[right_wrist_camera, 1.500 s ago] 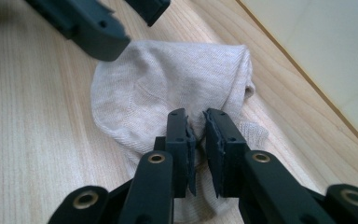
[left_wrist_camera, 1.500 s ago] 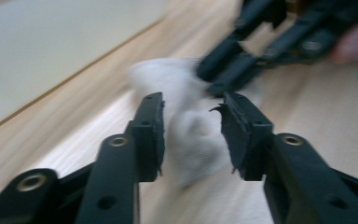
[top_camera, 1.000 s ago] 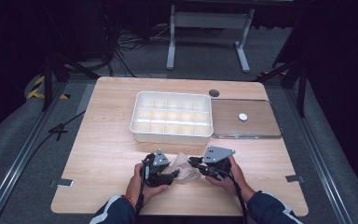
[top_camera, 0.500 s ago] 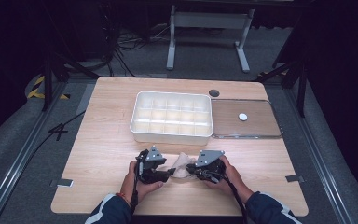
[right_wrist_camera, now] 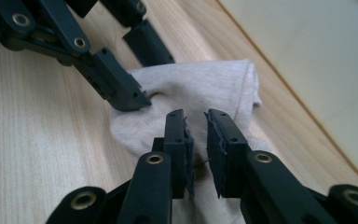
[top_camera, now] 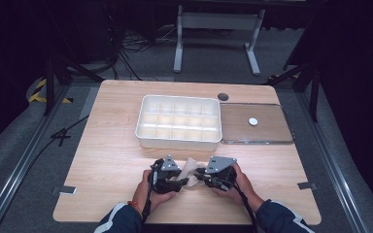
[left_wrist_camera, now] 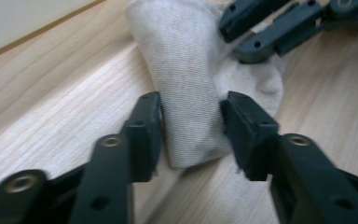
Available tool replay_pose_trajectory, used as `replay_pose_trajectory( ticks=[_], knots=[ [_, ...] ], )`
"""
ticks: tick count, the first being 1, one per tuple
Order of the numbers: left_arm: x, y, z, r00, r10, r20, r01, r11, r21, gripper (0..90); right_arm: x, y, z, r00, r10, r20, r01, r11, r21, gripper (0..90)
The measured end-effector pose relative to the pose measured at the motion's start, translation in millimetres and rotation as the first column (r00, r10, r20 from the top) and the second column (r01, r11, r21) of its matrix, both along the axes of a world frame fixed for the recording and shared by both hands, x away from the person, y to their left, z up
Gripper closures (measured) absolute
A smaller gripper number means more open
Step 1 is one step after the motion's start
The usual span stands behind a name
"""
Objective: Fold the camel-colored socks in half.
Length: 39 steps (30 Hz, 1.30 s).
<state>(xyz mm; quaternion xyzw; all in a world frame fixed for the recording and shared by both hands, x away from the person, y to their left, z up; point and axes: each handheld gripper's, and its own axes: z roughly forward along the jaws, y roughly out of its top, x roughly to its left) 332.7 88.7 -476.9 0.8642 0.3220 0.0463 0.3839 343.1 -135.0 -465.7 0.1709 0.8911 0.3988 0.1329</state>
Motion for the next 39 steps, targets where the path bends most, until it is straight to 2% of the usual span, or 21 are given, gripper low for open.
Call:
replay_pose_trajectory(
  ticks=[3, 5, 7, 9, 12, 13, 16, 20, 23, 24, 26, 27, 30, 32, 33, 34, 37, 38, 39],
  knots=[
    [0.5, 0.6, -0.8, 0.9999, -0.007, -0.010, 0.007, 0.9998, -0.018, 68.5, 2.0, -0.8, -1.7, 1.0000, -0.001, -0.010, 0.001, 0.999, -0.032, 78.4],
    [-0.5, -0.8, -1.7, 1.0000, 0.007, -0.004, -0.007, 0.9994, -0.034, 72.0, 3.3, -0.3, -4.4, 0.9999, -0.009, -0.011, 0.009, 0.999, -0.036, 78.4],
    [-2.2, -3.1, -2.1, 0.9993, 0.029, 0.023, -0.028, 0.9989, -0.037, 73.5, 5.8, 1.0, -5.1, 0.9996, -0.025, -0.015, 0.024, 0.999, -0.039, 78.9],
    [-2.5, -3.2, -1.6, 0.9988, 0.036, 0.031, -0.035, 0.9987, -0.035, 74.9, 6.2, 1.4, -5.2, 0.9994, -0.027, -0.020, 0.027, 0.999, -0.036, 79.0],
    [-3.4, -1.6, 2.1, 0.9967, 0.059, 0.056, -0.054, 0.9953, -0.080, 76.1, 7.4, 2.3, -6.0, 0.9994, -0.029, -0.019, 0.028, 0.999, -0.031, 79.4],
    [-3.9, -1.7, 4.0, 0.9950, 0.069, 0.072, -0.062, 0.9928, -0.103, 76.2, 7.5, 2.5, -6.0, 0.9994, -0.028, -0.019, 0.027, 0.999, -0.032, 79.5],
    [-6.1, -2.8, 10.9, 0.9923, 0.087, 0.088, -0.072, 0.9833, -0.167, 78.0, 7.0, 5.0, -6.4, 0.9995, -0.030, -0.011, 0.029, 0.999, -0.033, 79.6],
    [-6.6, -5.4, 12.4, 0.9920, 0.079, 0.098, -0.063, 0.9847, -0.163, 79.8, 6.0, 7.5, -6.7, 0.9995, -0.031, -0.002, 0.031, 0.999, -0.034, 79.6],
    [-6.5, -5.9, 12.7, 0.9914, 0.081, 0.103, -0.064, 0.9853, -0.158, 80.9, 6.5, 6.9, -6.9, 0.9993, -0.036, -0.011, 0.036, 0.999, -0.025, 78.6],
    [-5.5, -4.9, 13.0, 0.9912, 0.083, 0.103, -0.066, 0.9858, -0.154, 81.0, 6.9, 6.7, -7.1, 0.9991, -0.040, -0.012, 0.039, 0.999, -0.021, 76.8],
    [-4.7, -3.9, 12.3, 0.9917, 0.092, 0.090, -0.076, 0.9834, -0.165, 81.4, 7.2, 5.4, -4.6, 0.9982, -0.050, -0.034, 0.050, 0.999, -0.008, 65.8],
    [-1.9, -0.2, 11.3, 0.9912, 0.105, 0.081, -0.089, 0.9809, -0.173, 81.7, 6.6, 3.1, -1.2, 0.9975, -0.060, -0.036, 0.060, 0.998, -0.007, 64.8],
    [-1.3, 1.9, 12.0, 0.9907, 0.109, 0.082, -0.093, 0.9800, -0.176, 81.9, 5.2, -3.9, 5.6, 0.9981, -0.060, -0.017, 0.060, 0.998, 0.007, 71.1],
    [-1.8, 0.4, 12.8, 0.9912, 0.099, 0.088, -0.083, 0.9821, -0.169, 81.9, 7.5, -5.6, 4.8, 0.9976, -0.060, -0.033, 0.060, 0.998, 0.007, 74.5],
    [-3.0, -1.1, 13.2, 0.9914, 0.098, 0.087, -0.082, 0.9825, -0.167, 81.8, 8.4, -4.8, 2.0, 0.9969, -0.060, -0.051, 0.060, 0.998, -0.005, 76.1],
    [-3.8, -2.9, 13.4, 0.9915, 0.092, 0.092, -0.075, 0.9831, -0.167, 81.8, 9.0, -3.2, -1.2, 0.9972, -0.055, -0.050, 0.054, 0.998, -0.017, 76.6],
    [-5.2, -7.7, 15.3, 0.9912, 0.074, 0.110, -0.053, 0.9817, -0.183, 81.7, 7.7, 1.8, -4.5, 0.9981, -0.051, -0.035, 0.050, 0.998, -0.035, 77.5],
    [-5.2, -7.7, 15.3, 0.9912, 0.074, 0.110, -0.053, 0.9817, -0.183, 81.7, 7.7, 1.8, -4.5, 0.9981, -0.051, -0.035, 0.050, 0.998, -0.035, 77.5],
    [-4.9, -11.4, 16.6, 0.9930, 0.069, 0.096, -0.049, 0.9782, -0.202, 81.6, 6.7, 3.4, -5.1, 0.9982, -0.052, -0.029, 0.051, 0.998, -0.033, 77.6]
  ],
)
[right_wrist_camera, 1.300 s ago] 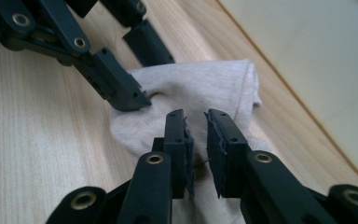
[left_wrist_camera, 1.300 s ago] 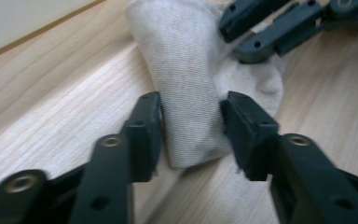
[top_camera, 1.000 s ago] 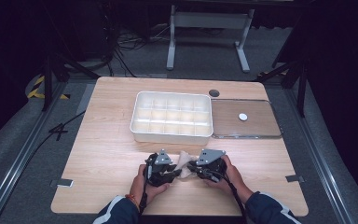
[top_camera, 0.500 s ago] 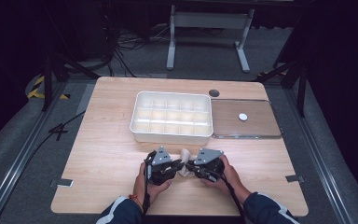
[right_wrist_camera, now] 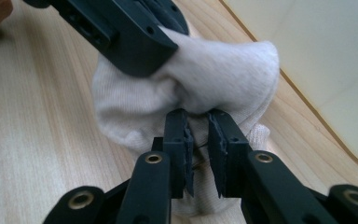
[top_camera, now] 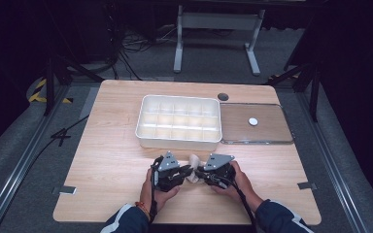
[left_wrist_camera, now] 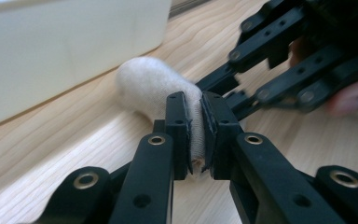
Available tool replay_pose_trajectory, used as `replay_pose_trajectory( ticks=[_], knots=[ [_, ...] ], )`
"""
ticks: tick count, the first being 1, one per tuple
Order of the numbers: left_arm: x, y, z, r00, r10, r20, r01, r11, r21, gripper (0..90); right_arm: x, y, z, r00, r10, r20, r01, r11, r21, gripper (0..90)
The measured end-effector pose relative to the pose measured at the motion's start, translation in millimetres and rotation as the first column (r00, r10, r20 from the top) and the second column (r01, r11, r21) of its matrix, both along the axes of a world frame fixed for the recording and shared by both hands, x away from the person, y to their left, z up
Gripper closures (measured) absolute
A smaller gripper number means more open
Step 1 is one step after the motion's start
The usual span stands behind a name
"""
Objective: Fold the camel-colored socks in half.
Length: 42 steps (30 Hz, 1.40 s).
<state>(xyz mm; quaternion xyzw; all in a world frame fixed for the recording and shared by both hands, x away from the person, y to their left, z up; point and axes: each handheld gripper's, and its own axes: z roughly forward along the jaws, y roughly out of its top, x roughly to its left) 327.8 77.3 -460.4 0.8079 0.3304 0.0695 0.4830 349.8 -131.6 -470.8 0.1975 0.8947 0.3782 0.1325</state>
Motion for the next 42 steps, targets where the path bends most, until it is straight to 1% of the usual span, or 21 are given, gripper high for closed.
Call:
replay_pose_trajectory(
  ticks=[6, 7, 9, 11, 15, 16, 17, 19, 23, 24, 27, 29, 31, 33, 34, 35, 36, 37, 39, 40, 42],
  knots=[
    [1.0, -6.2, -1.4, 0.9997, -0.018, 0.016, 0.018, 0.9998, 0.010, 81.8, -0.6, -0.8, -2.8, 0.9999, -0.017, -0.001, 0.017, 1.000, 0.026, 75.0],
    [0.6, -5.7, -1.1, 0.9998, -0.015, 0.011, 0.015, 0.9998, 0.015, 81.9, 0.4, -1.7, -3.2, 0.9999, -0.013, 0.003, 0.013, 0.999, 0.034, 72.5],
    [0.4, -3.9, -0.3, 1.0000, -0.007, 0.007, 0.006, 0.9997, 0.022, 82.0, 3.7, -5.7, -2.0, 0.9996, -0.014, -0.025, 0.015, 0.998, 0.056, 61.8],
    [0.5, -3.4, -0.1, 0.9999, -0.003, 0.013, 0.003, 0.9993, 0.038, 82.1, 7.0, -11.5, 1.9, 0.9985, -0.006, -0.054, 0.010, 0.997, 0.074, 58.9],
    [1.1, -3.3, -0.3, 0.9999, -0.003, 0.016, 0.002, 0.9993, 0.038, 82.2, 8.1, -23.6, 11.1, 0.9993, -0.008, -0.036, 0.010, 0.997, 0.078, 67.1],
    [1.2, -3.0, 0.0, 0.9998, -0.002, 0.018, 0.002, 0.9993, 0.037, 82.2, 8.3, -27.2, 13.0, 0.9994, -0.008, -0.035, 0.011, 0.998, 0.068, 72.9],
    [1.4, -2.8, 0.3, 0.9998, -0.003, 0.022, 0.002, 0.9992, 0.041, 82.2, 8.5, -28.6, 13.3, 0.9992, -0.007, -0.040, 0.010, 0.998, 0.068, 77.1],
    [1.4, -4.1, 0.0, 0.9997, -0.005, 0.023, 0.004, 0.9992, 0.039, 82.2, 9.2, -29.2, 11.4, 0.9982, 0.006, -0.059, -0.002, 0.998, 0.058, 79.3],
    [-1.9, -12.3, -1.7, 0.9985, -0.026, 0.049, 0.022, 0.9957, 0.090, 82.0, 6.9, -22.1, 5.0, 0.9971, 0.012, -0.075, -0.011, 1.000, 0.010, 78.1],
    [-3.5, -15.5, -2.1, 0.9974, -0.033, 0.064, 0.026, 0.9930, 0.116, 81.9, 5.5, -20.6, 4.0, 0.9972, 0.002, -0.074, -0.002, 1.000, 0.008, 78.1],
    [-6.0, -21.5, -2.9, 0.9949, -0.053, 0.086, 0.041, 0.9904, 0.132, 81.7, 4.2, -19.1, 2.8, 0.9974, -0.005, -0.072, 0.005, 1.000, 0.002, 78.1],
    [-7.0, -25.2, -3.0, 0.9942, -0.060, 0.089, 0.047, 0.9888, 0.142, 81.7, 4.6, -19.1, 1.9, 0.9970, -0.008, -0.077, 0.009, 1.000, 0.008, 77.9],
    [-7.0, -25.8, -3.5, 0.9937, -0.066, 0.090, 0.051, 0.9867, 0.155, 81.3, 4.4, -19.2, 0.5, 0.9972, -0.017, -0.072, 0.019, 1.000, 0.015, 72.5],
    [-7.6, -26.8, -5.1, 0.9945, -0.063, 0.084, 0.051, 0.9891, 0.138, 81.1, 6.0, -21.6, 1.3, 0.9969, -0.013, -0.078, 0.015, 1.000, 0.023, 66.2],
    [-7.6, -26.5, -4.9, 0.9942, -0.062, 0.087, 0.050, 0.9889, 0.140, 81.0, 7.7, -24.9, 3.4, 0.9956, -0.016, -0.092, 0.019, 0.999, 0.026, 62.1],
    [-7.3, -25.4, -4.5, 0.9941, -0.063, 0.089, 0.050, 0.9880, 0.146, 81.1, 8.5, -27.5, 5.0, 0.9953, -0.025, -0.093, 0.028, 0.999, 0.033, 61.5],
    [-6.9, -25.0, -4.4, 0.9939, -0.059, 0.093, 0.045, 0.9884, 0.145, 81.1, 8.9, -31.9, 8.1, 0.9947, -0.041, -0.094, 0.045, 0.998, 0.040, 61.5],
    [-6.7, -24.8, -4.5, 0.9953, -0.057, 0.079, 0.045, 0.9892, 0.139, 81.0, 9.4, -34.2, 9.4, 0.9949, -0.047, -0.089, 0.051, 0.998, 0.043, 61.4],
    [-5.5, -24.0, -4.2, 0.9946, -0.059, 0.085, 0.046, 0.9880, 0.147, 80.9, 11.0, -39.5, 10.1, 0.9945, -0.060, -0.086, 0.064, 0.997, 0.042, 64.1],
    [-6.1, -24.8, -4.6, 0.9955, -0.056, 0.076, 0.045, 0.9902, 0.132, 80.8, 11.0, -40.5, 8.4, 0.9933, -0.062, -0.098, 0.066, 0.997, 0.030, 65.2],
    [-5.7, -24.5, -4.1, 0.9951, -0.064, 0.075, 0.053, 0.9888, 0.140, 80.7, 11.7, -40.0, 3.2, 0.9922, -0.055, -0.112, 0.057, 0.998, 0.007, 70.1]
  ],
)
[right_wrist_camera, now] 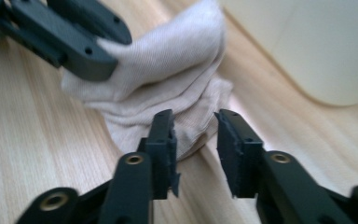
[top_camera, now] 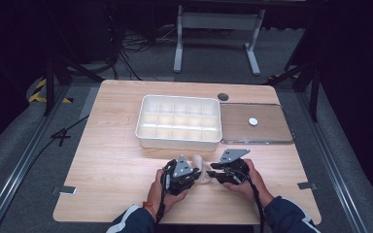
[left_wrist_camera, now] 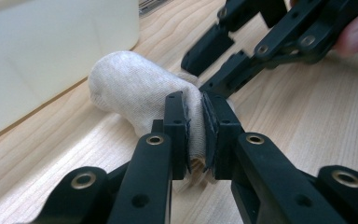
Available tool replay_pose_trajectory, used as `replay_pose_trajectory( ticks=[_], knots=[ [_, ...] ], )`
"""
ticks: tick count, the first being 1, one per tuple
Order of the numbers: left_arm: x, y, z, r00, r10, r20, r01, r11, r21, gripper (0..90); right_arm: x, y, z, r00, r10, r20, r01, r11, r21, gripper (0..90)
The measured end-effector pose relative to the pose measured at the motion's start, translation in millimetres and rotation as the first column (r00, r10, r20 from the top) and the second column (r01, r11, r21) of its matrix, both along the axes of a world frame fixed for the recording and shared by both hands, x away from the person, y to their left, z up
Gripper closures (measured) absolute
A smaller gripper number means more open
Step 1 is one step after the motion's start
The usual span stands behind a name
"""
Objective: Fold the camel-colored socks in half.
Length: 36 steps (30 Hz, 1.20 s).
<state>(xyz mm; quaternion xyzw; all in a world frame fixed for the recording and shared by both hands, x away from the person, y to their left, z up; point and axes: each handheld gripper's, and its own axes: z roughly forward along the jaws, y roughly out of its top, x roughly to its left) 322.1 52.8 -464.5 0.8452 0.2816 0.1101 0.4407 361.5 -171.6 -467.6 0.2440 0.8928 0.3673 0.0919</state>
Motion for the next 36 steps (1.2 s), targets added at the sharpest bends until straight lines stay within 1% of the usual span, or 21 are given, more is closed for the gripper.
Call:
replay_pose_trajectory(
  ticks=[1, 2, 3, 5, 6, 8, 9, 10, 11, 13, 14, 15, 16, 17, 18, 20, 25, 28, 32, 34, 36],
  knots=[
    [0.0, 0.0, 0.0, 1.0000, 0.000, 0.000, 0.000, 1.0000, 0.000, 80.7, 0.0, 0.0, 0.0, 1.0000, 0.000, 0.000, 0.000, 1.000, 0.000, 70.1],
    [0.7, 0.1, 0.3, 1.0000, 0.000, 0.010, 0.000, 1.0000, 0.010, 80.6, 0.3, 2.6, -3.6, 0.9999, 0.009, -0.013, -0.009, 1.000, 0.000, 77.4],
    [-0.1, -2.6, -0.9, 0.9999, 0.003, -0.011, -0.003, 0.9999, -0.013, 80.5, 0.2, 3.3, -3.8, 0.9997, 0.014, -0.020, -0.014, 1.000, 0.005, 79.4],
    [0.3, -4.4, -1.1, 1.0000, -0.005, 0.001, 0.005, 1.0000, -0.001, 80.0, -0.3, 4.0, -4.1, 0.9995, 0.023, -0.022, -0.023, 1.000, 0.009, 81.7],
    [-0.4, -6.7, -2.0, 0.9999, -0.010, -0.014, 0.010, 0.9999, -0.013, 79.7, -0.3, 3.9, -4.4, 0.9994, 0.023, -0.024, -0.023, 1.000, 0.012, 82.5],
    [-0.8, -10.7, -2.3, 0.9997, -0.016, -0.016, 0.016, 0.9999, -0.005, 79.3, 0.5, 3.6, -5.5, 0.9993, 0.023, -0.031, -0.022, 1.000, 0.022, 83.1],
    [-0.1, -12.6, -3.3, 0.9998, -0.019, -0.001, 0.019, 0.9998, -0.004, 79.2, 1.1, 3.3, -5.7, 0.9991, 0.023, -0.037, -0.022, 0.999, 0.027, 82.9],
    [-0.2, -14.2, -4.0, 0.9998, -0.019, -0.004, 0.019, 0.9998, 0.009, 79.2, 1.6, 3.1, -5.6, 0.9990, 0.023, -0.039, -0.022, 0.999, 0.027, 80.8],
    [-0.4, -16.2, -5.2, 0.9995, -0.030, -0.007, 0.031, 0.9993, 0.020, 79.3, 2.1, 2.8, -5.0, 0.9993, 0.018, -0.033, -0.018, 1.000, 0.021, 75.3],
    [-1.5, -18.5, -5.2, 0.9994, -0.036, 0.001, 0.036, 0.9985, 0.041, 79.6, 3.7, 0.1, -1.2, 0.9996, 0.026, -0.014, -0.026, 1.000, 0.002, 71.6],
    [-1.5, -18.5, -5.2, 0.9994, -0.036, 0.001, 0.036, 0.9985, 0.041, 79.7, 3.7, 0.1, -1.2, 0.9996, 0.026, -0.014, -0.026, 1.000, 0.002, 71.6],
    [-0.7, -18.5, -5.6, 0.9991, -0.042, -0.003, 0.042, 0.9983, 0.040, 79.7, 5.9, -6.4, 7.2, 0.9996, 0.022, 0.017, -0.022, 1.000, 0.016, 70.2],
    [0.2, -18.1, -6.4, 0.9989, -0.046, -0.011, 0.046, 0.9983, 0.035, 79.7, 5.9, -6.4, 7.2, 0.9996, 0.022, 0.017, -0.022, 1.000, 0.016, 70.2],
    [1.2, -17.6, -7.5, 0.9987, -0.048, -0.017, 0.048, 0.9986, 0.022, 79.9, 9.6, -13.0, 14.2, 0.9997, -0.011, 0.021, 0.009, 0.996, 0.088, 69.0],
    [1.2, -17.6, -7.5, 0.9987, -0.048, -0.017, 0.048, 0.9986, 0.022, 79.9, 9.6, -13.0, 14.2, 0.9997, -0.011, 0.021, 0.009, 0.996, 0.088, 69.0],
    [1.6, -17.6, -8.1, 0.9983, -0.054, -0.022, 0.054, 0.9983, 0.023, 79.8, 11.9, -13.5, 17.8, 0.9992, -0.033, 0.025, 0.029, 0.988, 0.150, 65.9],
    [0.8, -19.5, -9.3, 0.9978, -0.065, -0.013, 0.065, 0.9975, 0.026, 80.2, 12.7, 0.2, 18.1, 0.9991, 0.010, 0.041, -0.018, 0.980, 0.196, 59.1],
    [-0.2, -20.1, -10.0, 0.9978, -0.066, -0.009, 0.067, 0.9974, 0.029, 80.2, 16.3, 4.3, 14.5, 0.9995, 0.017, 0.026, -0.021, 0.981, 0.193, 60.9],
    [-0.8, -21.1, -9.7, 0.9971, -0.076, 0.001, 0.076, 0.9962, 0.044, 79.9, 22.3, 6.2, 2.8, 0.9996, 0.022, -0.017, -0.020, 0.992, 0.122, 69.3],
    [-0.7, -21.0, -8.6, 0.9965, -0.083, 0.004, 0.083, 0.9954, 0.049, 78.6, 24.6, 3.4, 0.5, 0.9988, 0.027, -0.041, -0.022, 0.991, 0.133, 74.5],
    [-1.4, -20.5, -7.2, 0.9956, -0.093, -0.012, 0.094, 0.9950, 0.034, 77.2, 24.4, 3.1, -0.7, 0.9985, 0.029, -0.046, -0.023, 0.992, 0.126, 77.1]
  ],
)
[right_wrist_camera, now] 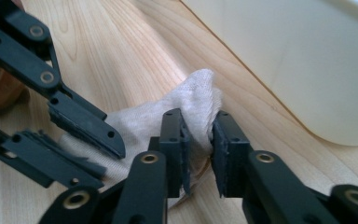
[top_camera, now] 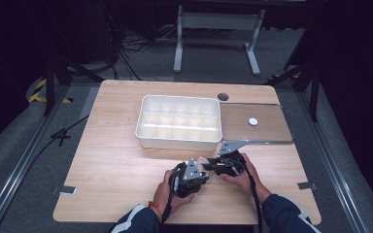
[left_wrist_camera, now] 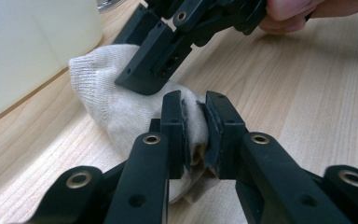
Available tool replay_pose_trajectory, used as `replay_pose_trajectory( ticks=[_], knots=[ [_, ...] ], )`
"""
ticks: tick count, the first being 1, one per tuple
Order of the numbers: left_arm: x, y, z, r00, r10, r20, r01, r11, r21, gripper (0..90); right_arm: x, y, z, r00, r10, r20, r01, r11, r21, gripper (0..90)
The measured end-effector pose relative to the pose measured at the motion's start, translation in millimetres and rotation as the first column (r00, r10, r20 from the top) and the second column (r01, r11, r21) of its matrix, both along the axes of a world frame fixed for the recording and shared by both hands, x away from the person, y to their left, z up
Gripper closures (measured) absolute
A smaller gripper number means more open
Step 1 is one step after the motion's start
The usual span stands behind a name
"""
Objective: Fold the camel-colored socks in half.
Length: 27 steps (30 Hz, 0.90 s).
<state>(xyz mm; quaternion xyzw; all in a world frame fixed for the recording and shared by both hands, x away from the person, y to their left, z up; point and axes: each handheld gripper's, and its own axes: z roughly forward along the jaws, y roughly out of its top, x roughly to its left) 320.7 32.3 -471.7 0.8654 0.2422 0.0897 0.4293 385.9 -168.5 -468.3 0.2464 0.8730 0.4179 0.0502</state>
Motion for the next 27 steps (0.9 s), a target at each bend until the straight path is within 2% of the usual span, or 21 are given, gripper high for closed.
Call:
replay_pose_trajectory(
  ticks=[1, 3, 5, 6, 8, 10, 12, 16, 18, 20, 22, 24, 25, 27],
  knots=[
    [0.6, 2.5, 2.3, 0.9999, -0.015, 0.001, 0.015, 0.9998, 0.012, 77.0, -0.9, 0.3, -0.5, 1.0000, 0.002, 0.000, -0.002, 1.000, -0.004, 77.9],
    [0.6, 11.7, 8.5, 0.9990, -0.043, -0.015, 0.043, 0.9991, 0.001, 76.8, -1.7, 1.4, -0.9, 0.9999, 0.011, -0.001, -0.011, 1.000, -0.013, 78.9],
    [-0.9, 23.4, 16.5, 0.9983, -0.054, -0.023, 0.053, 0.9982, -0.027, 76.7, -2.4, 2.2, -0.5, 0.9998, 0.015, 0.015, -0.014, 0.999, -0.031, 79.7],
    [-1.7, 29.4, 20.8, 0.9986, -0.048, -0.020, 0.048, 0.9983, -0.035, 76.7, -2.6, 2.5, -0.6, 0.9997, 0.014, 0.020, -0.013, 0.999, -0.037, 80.2],
    [0.6, 42.3, 30.5, 0.9998, -0.012, -0.014, 0.011, 0.9968, -0.079, 77.1, -2.7, 2.1, -0.8, 0.9998, 0.012, 0.017, -0.012, 0.999, -0.039, 80.4],
    [2.3, 44.2, 32.0, 0.9999, 0.005, -0.017, -0.006, 0.9958, -0.092, 77.6, -2.9, 2.1, -0.8, 0.9998, 0.013, 0.015, -0.013, 0.999, -0.036, 80.4],
    [4.3, 41.3, 30.1, 0.9999, -0.007, -0.013, 0.006, 0.9960, -0.090, 79.1, -3.7, 2.9, -0.4, 0.9997, 0.013, 0.020, -0.012, 0.999, -0.041, 80.5],
    [1.7, 22.4, 13.0, 0.9973, -0.072, -0.015, 0.072, 0.9968, -0.034, 80.5, -4.5, 4.2, -0.3, 0.9992, 0.019, 0.037, -0.017, 0.998, -0.052, 80.6],
    [0.7, 15.7, 2.6, 0.9958, -0.088, -0.027, 0.086, 0.9950, -0.051, 81.7, -4.1, 3.7, -0.8, 0.9992, 0.017, 0.037, -0.015, 0.999, -0.050, 80.3],
    [1.0, 13.2, -2.2, 0.9948, -0.098, -0.027, 0.097, 0.9946, -0.036, 83.0, -4.0, 3.4, -1.4, 0.9989, 0.021, 0.042, -0.019, 0.999, -0.047, 80.2],
    [1.9, 14.4, -3.6, 0.9947, -0.093, -0.043, 0.091, 0.9946, -0.050, 83.9, -4.6, 3.4, -1.2, 0.9989, 0.021, 0.043, -0.018, 0.999, -0.050, 79.9],
    [2.2, 14.5, -4.5, 0.9953, -0.091, -0.034, 0.089, 0.9946, -0.053, 84.4, -4.6, 3.4, -1.0, 0.9987, 0.020, 0.047, -0.018, 0.999, -0.051, 79.2],
    [0.4, 14.2, -6.1, 0.9953, -0.090, -0.036, 0.088, 0.9948, -0.051, 84.6, -2.9, 2.0, -0.9, 0.9998, 0.004, 0.022, -0.003, 1.000, -0.027, 74.4],
    [-2.6, 12.4, -6.0, 0.9959, -0.089, -0.017, 0.088, 0.9958, -0.026, 84.8, 0.5, -1.6, 1.1, 0.9996, -0.020, -0.019, 0.020, 1.000, 0.008, 72.0]
  ],
)
